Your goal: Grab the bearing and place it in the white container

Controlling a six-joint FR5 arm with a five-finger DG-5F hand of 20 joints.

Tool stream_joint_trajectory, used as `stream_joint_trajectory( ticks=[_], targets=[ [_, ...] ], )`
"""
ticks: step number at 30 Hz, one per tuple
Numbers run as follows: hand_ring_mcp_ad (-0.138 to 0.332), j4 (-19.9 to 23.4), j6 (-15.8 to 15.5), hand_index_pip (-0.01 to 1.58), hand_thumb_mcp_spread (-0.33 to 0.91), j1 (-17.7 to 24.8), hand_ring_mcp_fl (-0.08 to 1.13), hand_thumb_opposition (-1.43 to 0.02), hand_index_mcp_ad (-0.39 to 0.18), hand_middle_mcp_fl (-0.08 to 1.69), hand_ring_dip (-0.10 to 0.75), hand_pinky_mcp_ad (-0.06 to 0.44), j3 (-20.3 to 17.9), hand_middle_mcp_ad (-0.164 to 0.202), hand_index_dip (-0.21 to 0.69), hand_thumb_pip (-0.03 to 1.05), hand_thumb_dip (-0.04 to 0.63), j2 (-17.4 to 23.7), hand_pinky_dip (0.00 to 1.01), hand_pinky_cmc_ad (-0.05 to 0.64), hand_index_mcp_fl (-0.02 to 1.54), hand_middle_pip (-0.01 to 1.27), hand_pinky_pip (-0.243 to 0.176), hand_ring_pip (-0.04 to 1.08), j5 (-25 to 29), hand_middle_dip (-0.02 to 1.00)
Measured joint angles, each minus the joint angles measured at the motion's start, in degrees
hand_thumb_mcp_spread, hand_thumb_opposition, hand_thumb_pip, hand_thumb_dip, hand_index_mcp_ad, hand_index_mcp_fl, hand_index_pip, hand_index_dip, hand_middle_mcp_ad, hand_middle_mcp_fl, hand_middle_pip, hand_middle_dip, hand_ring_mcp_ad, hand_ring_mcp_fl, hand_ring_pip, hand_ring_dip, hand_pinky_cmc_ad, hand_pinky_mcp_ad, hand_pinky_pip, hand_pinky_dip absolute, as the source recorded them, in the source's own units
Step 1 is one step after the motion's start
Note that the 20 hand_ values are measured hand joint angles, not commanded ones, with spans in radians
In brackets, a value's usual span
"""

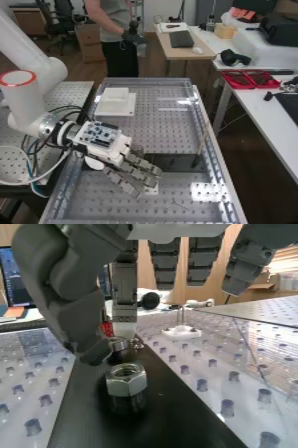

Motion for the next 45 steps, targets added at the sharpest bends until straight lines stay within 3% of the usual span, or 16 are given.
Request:
stream_joint_trajectory(
  ticks=[31, 45],
  targets=[
    [0.164, -0.6, -0.31, 1.47, 0.37, -0.07, 0.01, -0.84, -0.101, 0.0, -0.003, 0.297, 1.11, 0.108, 0.284, 0.7, 0.269, -0.91, 0.13, 0.415, 0.01, 0.13, -0.126, 0.08, -0.68, 0.1],
    [0.145, -0.72, -0.74, 1.44, 0.39, 0.08, 0.02, -0.85, -0.099, 0.0, -0.003, 0.295, 1.24, 0.094, 0.265, 0.7, 0.269, -0.88, 0.12, 0.398, 0.13, 0.13, -0.124, 0.08, -0.73, 0.11]
  ],
)
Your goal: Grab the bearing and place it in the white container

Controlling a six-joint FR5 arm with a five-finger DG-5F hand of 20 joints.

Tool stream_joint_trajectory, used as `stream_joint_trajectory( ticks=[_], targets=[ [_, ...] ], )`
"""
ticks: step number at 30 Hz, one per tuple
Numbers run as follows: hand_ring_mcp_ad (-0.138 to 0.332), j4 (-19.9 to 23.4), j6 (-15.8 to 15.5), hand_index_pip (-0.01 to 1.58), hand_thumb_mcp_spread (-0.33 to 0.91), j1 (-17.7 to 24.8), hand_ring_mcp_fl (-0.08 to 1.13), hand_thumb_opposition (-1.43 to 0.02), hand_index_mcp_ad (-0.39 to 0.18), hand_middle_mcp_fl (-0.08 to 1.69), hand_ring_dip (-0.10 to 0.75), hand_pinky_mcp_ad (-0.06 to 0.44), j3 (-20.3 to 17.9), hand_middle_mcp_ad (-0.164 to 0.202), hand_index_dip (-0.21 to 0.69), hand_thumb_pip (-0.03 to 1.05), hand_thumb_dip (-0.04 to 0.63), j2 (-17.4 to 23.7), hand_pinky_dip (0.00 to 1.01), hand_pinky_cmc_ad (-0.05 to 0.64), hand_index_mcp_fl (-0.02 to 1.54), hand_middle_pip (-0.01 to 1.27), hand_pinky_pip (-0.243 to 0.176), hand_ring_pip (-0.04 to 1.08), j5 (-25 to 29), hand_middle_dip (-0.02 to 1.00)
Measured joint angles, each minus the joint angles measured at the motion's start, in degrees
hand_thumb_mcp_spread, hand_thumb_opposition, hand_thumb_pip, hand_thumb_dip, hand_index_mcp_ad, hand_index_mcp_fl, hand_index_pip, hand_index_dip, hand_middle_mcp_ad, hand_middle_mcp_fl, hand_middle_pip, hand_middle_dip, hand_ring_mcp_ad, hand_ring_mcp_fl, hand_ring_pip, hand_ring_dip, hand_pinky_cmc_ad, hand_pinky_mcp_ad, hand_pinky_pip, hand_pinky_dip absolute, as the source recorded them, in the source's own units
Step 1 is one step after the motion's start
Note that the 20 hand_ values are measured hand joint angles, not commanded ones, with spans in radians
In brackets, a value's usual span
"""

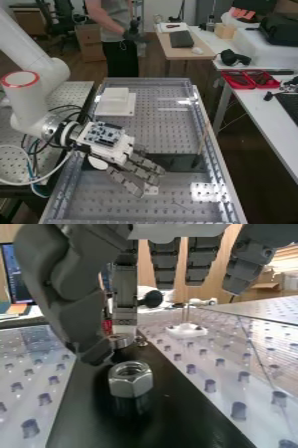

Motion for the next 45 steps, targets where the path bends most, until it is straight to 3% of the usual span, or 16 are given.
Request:
stream_joint_trajectory(
  ticks=[4, 8, 13, 31, 45],
  targets=[
    [0.145, 0.29, -0.33, 1.44, 0.48, 0.32, 0.01, -0.91, -0.101, 0.02, -0.003, 0.293, -0.23, 0.091, 0.25, 0.68, 0.269, 0.51, 0.13, 0.401, 0.18, 0.13, -0.105, 0.08, 0.1, 0.11],
    [0.133, 0.58, -0.5, 1.44, 0.47, 0.61, 0.02, -1.01, -0.098, 0.05, -0.003, 0.293, -0.49, 0.089, 0.25, 0.57, 0.239, 1.32, 0.14, 0.379, 0.4, 0.13, -0.087, 0.08, 0.12, 0.11],
    [0.134, 0.91, -0.67, 1.47, 0.49, 1.26, 0.02, -1.01, -0.101, 0.05, -0.007, 0.297, -0.78, 0.089, 0.25, 0.58, 0.237, 3.35, 0.14, 0.38, 0.51, 0.13, -0.073, 0.1, 0.16, 0.11],
    [0.129, 2.87, -1.52, 1.46, 0.49, 6.1, 0.02, -1.01, -0.099, 0.1, -0.003, 0.297, -3.8, 0.08, 0.25, 0.58, 0.234, 15.2, 0.14, 0.353, 0.51, 0.13, -0.058, 0.1, 0.73, 0.12],
    [0.133, 5.89, -3.07, 1.42, 0.49, 15.52, 0.02, -1.01, -0.099, 0.12, -0.003, 0.295, -7.07, 0.075, 0.253, 0.58, 0.234, 22.75, 0.14, 0.349, 0.53, 0.13, -0.042, 0.1, 3.47, 0.12]
  ],
)
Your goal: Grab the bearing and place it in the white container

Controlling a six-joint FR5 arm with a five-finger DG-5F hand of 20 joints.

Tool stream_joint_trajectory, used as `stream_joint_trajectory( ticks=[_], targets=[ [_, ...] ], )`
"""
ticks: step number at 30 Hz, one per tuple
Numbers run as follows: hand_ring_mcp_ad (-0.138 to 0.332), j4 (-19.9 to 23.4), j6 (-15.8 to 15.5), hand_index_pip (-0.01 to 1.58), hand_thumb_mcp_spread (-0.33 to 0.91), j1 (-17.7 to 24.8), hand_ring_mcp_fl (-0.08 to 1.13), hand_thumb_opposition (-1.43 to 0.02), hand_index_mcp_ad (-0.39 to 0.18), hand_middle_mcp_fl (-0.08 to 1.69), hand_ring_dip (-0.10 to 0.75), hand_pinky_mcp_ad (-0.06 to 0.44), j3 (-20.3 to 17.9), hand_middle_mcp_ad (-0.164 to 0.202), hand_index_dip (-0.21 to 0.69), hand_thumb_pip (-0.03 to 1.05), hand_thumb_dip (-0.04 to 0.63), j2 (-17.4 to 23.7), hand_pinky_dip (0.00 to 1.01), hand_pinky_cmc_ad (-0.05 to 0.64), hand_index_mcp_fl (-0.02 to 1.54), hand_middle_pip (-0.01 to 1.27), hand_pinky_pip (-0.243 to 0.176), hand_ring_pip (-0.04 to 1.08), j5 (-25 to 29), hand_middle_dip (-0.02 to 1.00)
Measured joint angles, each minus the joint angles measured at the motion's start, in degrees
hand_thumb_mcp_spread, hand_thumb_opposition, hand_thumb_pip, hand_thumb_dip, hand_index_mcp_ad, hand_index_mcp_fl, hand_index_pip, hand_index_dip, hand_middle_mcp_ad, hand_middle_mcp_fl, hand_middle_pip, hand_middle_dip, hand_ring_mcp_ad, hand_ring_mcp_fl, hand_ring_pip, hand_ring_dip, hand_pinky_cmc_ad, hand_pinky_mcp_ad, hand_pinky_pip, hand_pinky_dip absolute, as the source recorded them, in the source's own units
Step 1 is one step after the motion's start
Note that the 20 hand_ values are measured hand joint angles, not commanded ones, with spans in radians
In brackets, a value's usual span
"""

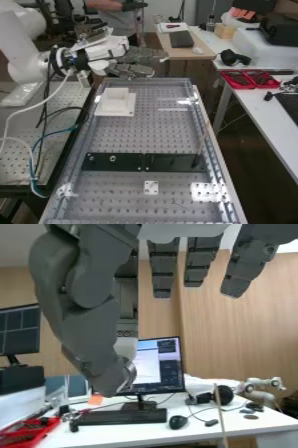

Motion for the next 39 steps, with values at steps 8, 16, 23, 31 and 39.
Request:
stream_joint_trajectory(
  ticks=[8, 16, 23, 31, 39],
  targets=[
    [0.134, -0.09, -0.39, 1.41, 0.49, 5.52, 0.02, -1.01, -0.101, 0.13, -0.003, 0.295, -0.92, 0.075, 0.253, 0.58, 0.234, 2.05, 0.14, 0.347, 0.55, 0.13, -0.042, 0.1, 3.3, 0.12],
    [0.136, -1.1, -0.16, 1.41, 0.49, 12.67, 0.01, -1.01, -0.101, 0.14, -0.003, 0.293, -2.35, 0.075, 0.253, 0.58, 0.234, 3.73, 0.14, 0.351, 0.55, 0.13, -0.042, 0.1, 9.25, 0.12],
    [0.131, -2.42, 0.78, 1.41, 0.49, 17.63, 0.01, -1.01, -0.101, 0.14, -0.003, 0.293, -3.68, 0.075, 0.253, 0.58, 0.234, 4.44, 0.14, 0.351, 0.55, 0.13, -0.042, 0.1, 14.58, 0.12],
    [0.127, -3.07, 2.72, 1.41, 0.49, 20.37, 0.01, -1.01, -0.101, 0.13, -0.003, 0.293, -4.71, 0.075, 0.253, 0.58, 0.234, 2.74, 0.14, 0.351, 0.55, 0.13, -0.042, 0.1, 18.92, 0.12],
    [0.127, -4.7, 6.22, 1.41, 0.49, 20.66, 0.01, -1.01, -0.101, 0.13, 0.003, 0.297, -4.34, 0.075, 0.253, 0.58, 0.234, -0.97, 0.14, 0.347, 0.55, 0.13, -0.042, 0.1, 20.83, 0.12]
  ],
)
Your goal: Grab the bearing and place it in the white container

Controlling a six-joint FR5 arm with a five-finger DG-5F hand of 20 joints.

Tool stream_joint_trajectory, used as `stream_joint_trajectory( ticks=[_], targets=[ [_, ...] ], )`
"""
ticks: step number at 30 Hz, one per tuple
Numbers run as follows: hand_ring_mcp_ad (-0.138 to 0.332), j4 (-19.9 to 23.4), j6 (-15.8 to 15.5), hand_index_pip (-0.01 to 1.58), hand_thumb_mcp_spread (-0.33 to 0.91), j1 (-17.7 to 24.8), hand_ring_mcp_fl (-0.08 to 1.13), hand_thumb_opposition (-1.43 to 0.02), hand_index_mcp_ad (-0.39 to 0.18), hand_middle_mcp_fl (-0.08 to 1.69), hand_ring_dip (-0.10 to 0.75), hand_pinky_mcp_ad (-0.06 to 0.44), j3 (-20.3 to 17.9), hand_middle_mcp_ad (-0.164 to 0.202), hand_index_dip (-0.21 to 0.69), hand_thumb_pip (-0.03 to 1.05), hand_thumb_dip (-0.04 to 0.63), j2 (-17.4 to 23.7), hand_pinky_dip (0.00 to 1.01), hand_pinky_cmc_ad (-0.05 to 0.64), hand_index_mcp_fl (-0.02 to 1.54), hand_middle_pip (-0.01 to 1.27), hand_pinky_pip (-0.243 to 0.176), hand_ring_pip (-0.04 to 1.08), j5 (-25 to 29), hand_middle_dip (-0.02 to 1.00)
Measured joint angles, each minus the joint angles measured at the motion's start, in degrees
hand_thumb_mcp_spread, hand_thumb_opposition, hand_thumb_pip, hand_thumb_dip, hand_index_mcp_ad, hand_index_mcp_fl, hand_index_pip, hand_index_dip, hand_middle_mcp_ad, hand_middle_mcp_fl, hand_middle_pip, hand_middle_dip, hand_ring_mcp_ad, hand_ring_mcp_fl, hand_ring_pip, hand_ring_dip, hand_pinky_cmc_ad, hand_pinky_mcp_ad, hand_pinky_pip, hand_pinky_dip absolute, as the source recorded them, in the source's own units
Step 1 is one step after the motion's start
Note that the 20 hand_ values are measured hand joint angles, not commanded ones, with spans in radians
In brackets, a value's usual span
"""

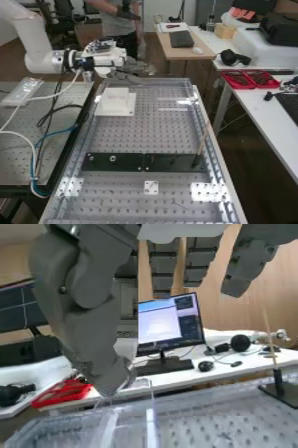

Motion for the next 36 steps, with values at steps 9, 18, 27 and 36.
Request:
stream_joint_trajectory(
  ticks=[9, 18, 27, 36],
  targets=[
    [0.127, -4.63, 4.4, 1.4, 0.49, 1.36, 0.01, -1.01, -0.101, 0.13, 0.003, 0.293, 0.4, 0.075, 0.253, 0.58, 0.234, -1.48, 0.14, 0.351, 0.55, 0.13, -0.042, 0.1, 1.79, 0.12],
    [0.127, -7.83, 7.82, 1.4, 0.49, 3.03, 0.01, -1.01, -0.101, 0.13, 0.003, 0.297, -0.29, 0.075, 0.253, 0.58, 0.234, -2.27, 0.14, 0.347, 0.55, 0.13, -0.042, 0.1, 3.65, 0.12],
    [0.127, -9.12, 11.17, 1.4, 0.49, 5.55, 0.01, -1.01, -0.101, 0.13, 0.003, 0.297, -1.39, 0.075, 0.253, 0.58, 0.234, -3.46, 0.14, 0.347, 0.55, 0.13, -0.042, 0.1, 6.85, 0.12],
    [0.127, -9.63, 13.49, 1.4, 0.49, 6.97, 0.01, -1.01, -0.101, 0.13, 0.003, 0.297, -1.45, 0.075, 0.253, 0.58, 0.234, -4.96, 0.14, 0.347, 0.55, 0.13, -0.042, 0.1, 8.54, 0.12]
  ],
)
